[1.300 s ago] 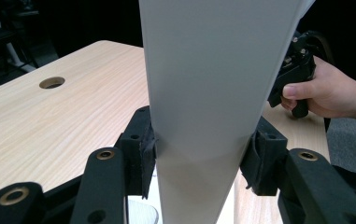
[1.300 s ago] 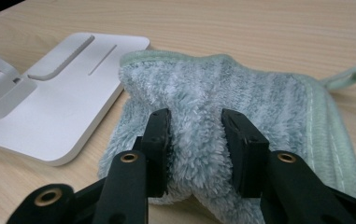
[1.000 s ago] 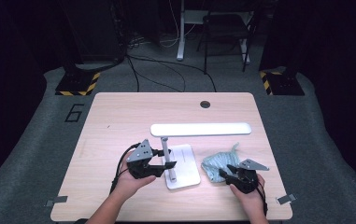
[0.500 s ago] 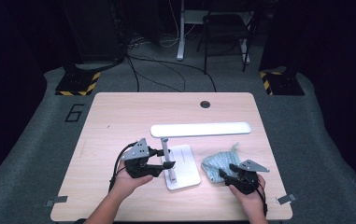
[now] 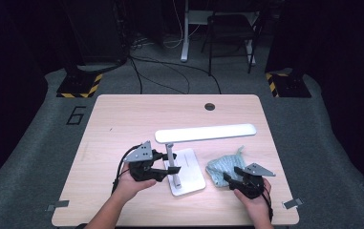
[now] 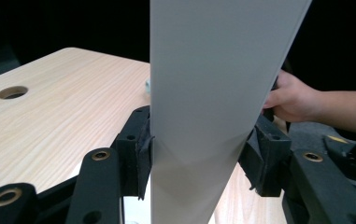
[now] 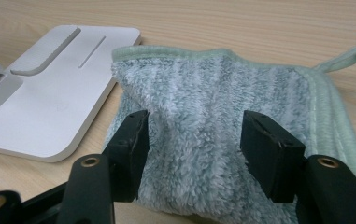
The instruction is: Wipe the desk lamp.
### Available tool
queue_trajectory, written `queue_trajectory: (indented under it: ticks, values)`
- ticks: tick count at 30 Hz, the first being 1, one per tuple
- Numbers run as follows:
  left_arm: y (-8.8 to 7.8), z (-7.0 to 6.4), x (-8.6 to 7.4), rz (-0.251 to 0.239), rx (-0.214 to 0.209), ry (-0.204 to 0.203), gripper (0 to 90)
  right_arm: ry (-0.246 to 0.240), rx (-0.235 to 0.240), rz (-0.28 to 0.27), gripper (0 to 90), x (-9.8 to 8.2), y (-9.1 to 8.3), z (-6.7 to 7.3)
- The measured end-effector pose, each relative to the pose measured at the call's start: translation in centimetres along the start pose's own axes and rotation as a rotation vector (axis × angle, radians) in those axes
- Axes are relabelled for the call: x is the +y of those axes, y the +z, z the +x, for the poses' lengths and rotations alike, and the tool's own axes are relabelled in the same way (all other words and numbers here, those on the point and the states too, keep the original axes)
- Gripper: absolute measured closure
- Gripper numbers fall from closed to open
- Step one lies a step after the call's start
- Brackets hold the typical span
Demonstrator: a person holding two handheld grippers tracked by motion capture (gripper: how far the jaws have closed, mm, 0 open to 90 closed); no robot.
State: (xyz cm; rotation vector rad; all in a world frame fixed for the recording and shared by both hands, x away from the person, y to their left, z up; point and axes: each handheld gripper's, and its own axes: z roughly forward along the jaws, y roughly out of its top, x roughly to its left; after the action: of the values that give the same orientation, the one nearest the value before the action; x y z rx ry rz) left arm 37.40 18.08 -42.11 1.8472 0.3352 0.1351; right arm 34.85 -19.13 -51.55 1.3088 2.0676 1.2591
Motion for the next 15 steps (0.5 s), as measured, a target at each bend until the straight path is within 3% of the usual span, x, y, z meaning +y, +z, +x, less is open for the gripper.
queue_trajectory:
  ticks: [4, 15]
  values:
    - [0.2, 0.3, -0.1, -0.008, -0.032, -0.013, 49.3, -0.01, -0.004, 0.0, 42.0, 0.0, 0.2, 0.1]
    - [0.5, -0.9, 0.5, 0.026, 0.068, 0.027, 51.9, 0.006, -0.049, 0.013, 42.4, -0.1, 0.4, -0.2]
